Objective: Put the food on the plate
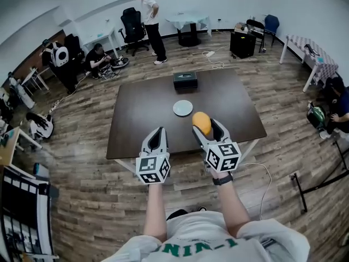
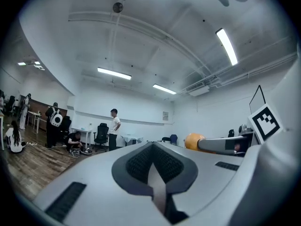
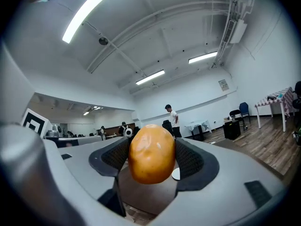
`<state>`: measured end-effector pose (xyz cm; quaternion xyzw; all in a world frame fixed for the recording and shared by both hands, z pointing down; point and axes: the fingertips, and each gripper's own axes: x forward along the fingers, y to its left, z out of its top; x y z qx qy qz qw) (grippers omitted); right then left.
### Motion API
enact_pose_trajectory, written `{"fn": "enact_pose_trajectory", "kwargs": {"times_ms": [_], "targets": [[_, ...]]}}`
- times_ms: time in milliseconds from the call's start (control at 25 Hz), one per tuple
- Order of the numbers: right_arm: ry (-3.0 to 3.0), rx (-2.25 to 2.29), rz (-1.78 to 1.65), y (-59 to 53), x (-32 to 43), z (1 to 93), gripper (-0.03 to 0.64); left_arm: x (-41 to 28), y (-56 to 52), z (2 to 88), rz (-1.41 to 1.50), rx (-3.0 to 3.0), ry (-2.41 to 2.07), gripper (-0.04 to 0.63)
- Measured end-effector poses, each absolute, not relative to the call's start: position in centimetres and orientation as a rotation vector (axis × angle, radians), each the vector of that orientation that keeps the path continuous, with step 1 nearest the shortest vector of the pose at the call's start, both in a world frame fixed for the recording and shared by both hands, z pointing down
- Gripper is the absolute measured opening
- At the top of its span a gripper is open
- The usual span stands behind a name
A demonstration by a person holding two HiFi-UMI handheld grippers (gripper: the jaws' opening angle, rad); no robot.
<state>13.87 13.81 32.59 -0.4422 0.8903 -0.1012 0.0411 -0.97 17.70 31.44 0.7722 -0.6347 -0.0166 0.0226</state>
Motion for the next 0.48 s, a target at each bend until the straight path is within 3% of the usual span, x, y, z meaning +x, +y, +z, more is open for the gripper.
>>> {"fn": "enact_pose_trajectory", "kwargs": {"times_ms": [480], "targets": [[2.719, -1.322, -0.403, 7.2, 11.2, 35.2, 0.322, -2.6, 10.5, 34.0, -0.047, 2.375, -1.930, 0.011]]}}
